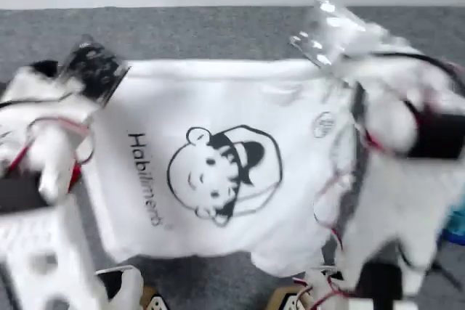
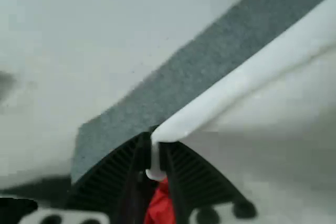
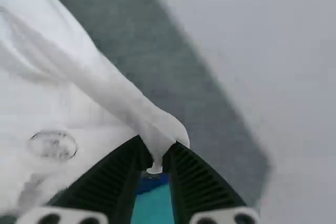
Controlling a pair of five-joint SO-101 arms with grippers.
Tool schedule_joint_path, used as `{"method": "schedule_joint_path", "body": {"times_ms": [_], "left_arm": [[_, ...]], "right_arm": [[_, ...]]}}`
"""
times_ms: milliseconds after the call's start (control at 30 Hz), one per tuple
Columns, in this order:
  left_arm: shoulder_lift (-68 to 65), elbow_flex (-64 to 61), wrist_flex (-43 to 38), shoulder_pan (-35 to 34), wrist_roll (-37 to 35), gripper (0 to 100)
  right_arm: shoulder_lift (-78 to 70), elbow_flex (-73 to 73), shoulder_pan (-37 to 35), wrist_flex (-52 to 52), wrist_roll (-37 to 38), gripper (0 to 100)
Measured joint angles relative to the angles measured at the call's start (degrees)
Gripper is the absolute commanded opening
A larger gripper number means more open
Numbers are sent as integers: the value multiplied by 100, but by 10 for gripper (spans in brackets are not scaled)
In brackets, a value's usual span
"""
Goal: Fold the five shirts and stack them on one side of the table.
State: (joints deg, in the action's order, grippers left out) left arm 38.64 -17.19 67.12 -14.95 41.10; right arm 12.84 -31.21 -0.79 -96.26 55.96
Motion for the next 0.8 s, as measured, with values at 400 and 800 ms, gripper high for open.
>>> {"method": "schedule_joint_path", "body": {"times_ms": [400,800], "left_arm": [[-4018,-308,-3191,18,246,5],[-6593,3367,-2664,141,264,5]], "right_arm": [[-2558,1099,-105,3288,0,10],[-3376,1099,-105,5890,9,10]]}}
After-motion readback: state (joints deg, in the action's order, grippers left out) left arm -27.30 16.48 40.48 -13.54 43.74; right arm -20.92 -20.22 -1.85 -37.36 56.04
